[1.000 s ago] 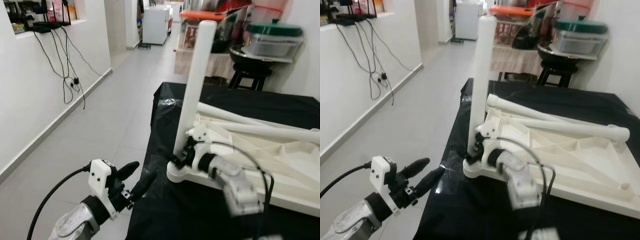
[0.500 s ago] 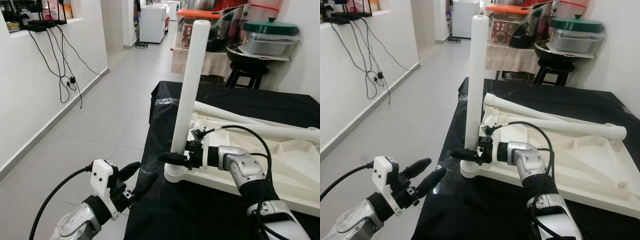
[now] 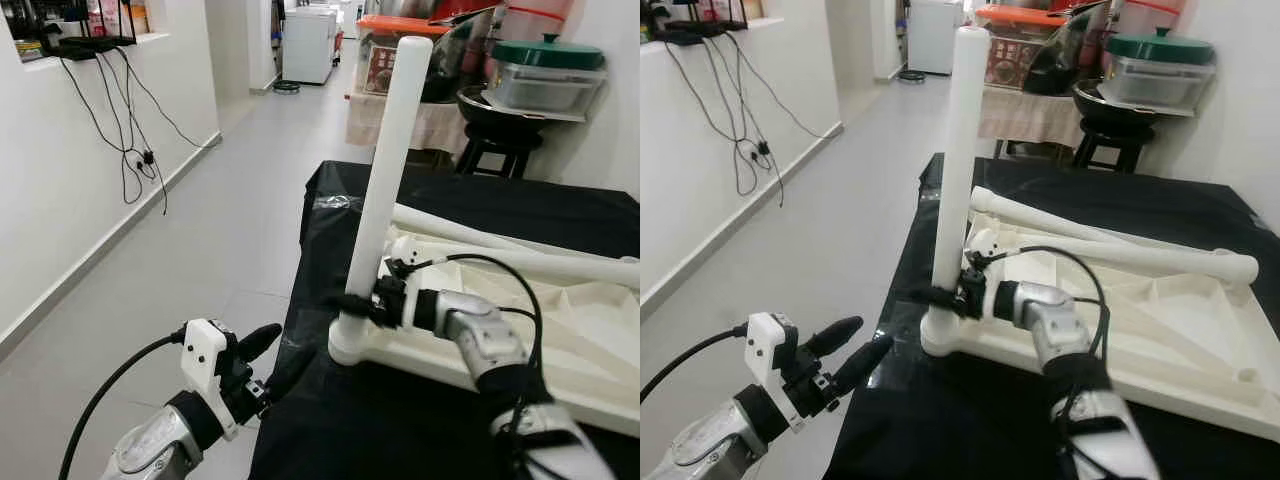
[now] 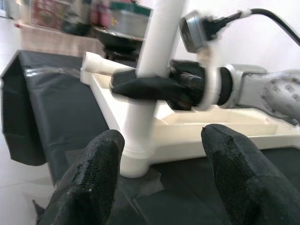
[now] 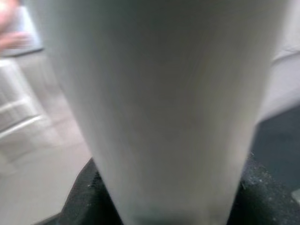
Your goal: Building children table
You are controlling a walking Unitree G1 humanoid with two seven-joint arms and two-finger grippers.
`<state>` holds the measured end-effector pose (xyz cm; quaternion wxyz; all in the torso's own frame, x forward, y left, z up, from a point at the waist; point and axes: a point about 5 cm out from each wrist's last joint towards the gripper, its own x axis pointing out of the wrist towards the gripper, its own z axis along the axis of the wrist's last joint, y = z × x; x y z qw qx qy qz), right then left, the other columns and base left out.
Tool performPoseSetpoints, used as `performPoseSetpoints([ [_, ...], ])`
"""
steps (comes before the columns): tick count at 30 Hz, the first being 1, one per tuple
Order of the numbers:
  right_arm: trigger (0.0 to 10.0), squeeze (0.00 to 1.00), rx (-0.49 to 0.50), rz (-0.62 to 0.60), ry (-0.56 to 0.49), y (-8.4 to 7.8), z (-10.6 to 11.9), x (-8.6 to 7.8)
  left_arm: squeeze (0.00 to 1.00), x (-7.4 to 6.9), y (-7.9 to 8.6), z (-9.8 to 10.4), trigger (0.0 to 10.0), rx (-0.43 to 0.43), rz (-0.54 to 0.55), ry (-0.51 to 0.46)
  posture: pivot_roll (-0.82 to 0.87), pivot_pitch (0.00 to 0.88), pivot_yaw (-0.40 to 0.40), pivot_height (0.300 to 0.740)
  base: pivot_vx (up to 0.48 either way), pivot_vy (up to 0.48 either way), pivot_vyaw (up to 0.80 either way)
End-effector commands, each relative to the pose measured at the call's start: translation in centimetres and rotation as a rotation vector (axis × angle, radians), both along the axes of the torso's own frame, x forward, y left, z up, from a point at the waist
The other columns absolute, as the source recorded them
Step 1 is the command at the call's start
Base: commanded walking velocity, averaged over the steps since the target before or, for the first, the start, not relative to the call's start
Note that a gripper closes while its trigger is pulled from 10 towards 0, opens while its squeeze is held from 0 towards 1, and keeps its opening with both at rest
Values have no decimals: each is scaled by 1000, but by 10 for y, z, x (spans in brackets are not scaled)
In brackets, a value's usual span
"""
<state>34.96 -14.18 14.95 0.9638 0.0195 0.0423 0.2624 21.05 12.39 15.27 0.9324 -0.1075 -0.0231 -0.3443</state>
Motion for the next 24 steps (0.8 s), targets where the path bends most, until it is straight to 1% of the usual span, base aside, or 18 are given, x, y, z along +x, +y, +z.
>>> performPoseSetpoints([
  [1,0,0,-16,-514,11,-47,-3,-12,0,-3,2,-1,10000,5,8,3,98,0,-105,740,0,0,0],
  [2,0,0,-59,-569,20,-31,-14,-39,0,-3,3,-1,10000,5,9,3,90,0,-85,740,0,0,0],
  [3,0,0,-103,-483,-1,-7,-19,-55,0,-3,3,-1,10000,7,9,4,79,0,-72,740,0,0,0],
  [4,0,0,-103,-483,-1,-7,-19,-55,0,-3,3,-1,10000,7,9,4,79,0,-72,740,0,0,0],
  [5,0,0,-128,-368,-15,14,-22,-65,0,-2,3,-1,10000,7,9,5,79,0,-72,740,0,0,0],
  [6,0,0,-116,-328,-17,17,-23,-63,0,-2,2,-1,10000,7,7,5,91,0,-78,740,0,0,0],
  [7,0,0,-116,-328,-17,17,-23,-63,0,-2,2,-1,10000,7,7,5,91,0,-78,740,0,0,0],
  [9,0,0,-76,-350,13,8,-24,-51,0,-2,1,-2,10000,7,-1,6,107,0,-91,740,0,0,0],
  [10,0,0,-66,-365,17,7,-24,-49,0,-2,0,-2,10000,7,-3,6,107,0,-91,740,0,0,0],
  [13,0,0,-82,-359,3,9,-23,-49,0,-1,0,-2,10000,8,1,4,99,0,-88,740,0,0,0],
  [14,10000,0,-101,-373,17,11,-22,-51,0,-1,0,-1,10000,7,8,1,95,0,-86,740,0,0,0],
  [15,10000,0,-115,-386,29,12,-21,-53,0,-1,0,-1,10000,6,12,-1,95,0,-86,740,0,0,0],
  [18,10000,0,-119,-367,64,14,-19,-56,0,0,1,-1,10000,5,14,-3,95,0,-89,740,0,0,0],
  [19,10000,1000,-104,-272,85,19,-17,-55,0,1,1,0,10000,4,12,-3,99,0,-88,740,0,0,0],
  [20,10000,1000,-81,-172,92,23,-13,-53,0,1,1,-1,10000,3,10,-3,95,0,-84,740,0,0,0],
  [21,10000,1000,-66,-101,92,24,-11,-51,0,1,1,-1,10000,3,9,-3,95,0,-84,740,0,0,0],
  [23,10000,1000,-56,-60,90,25,-9,-49,0,2,1,-1,10000,3,9,-3,95,0,-84,740,0,0,0],
  [24,10000,1000,-56,-60,90,25,-9,-49,0,2,1,-1,10000,3,9,-3,95,0,-84,740,0,0,0],
])
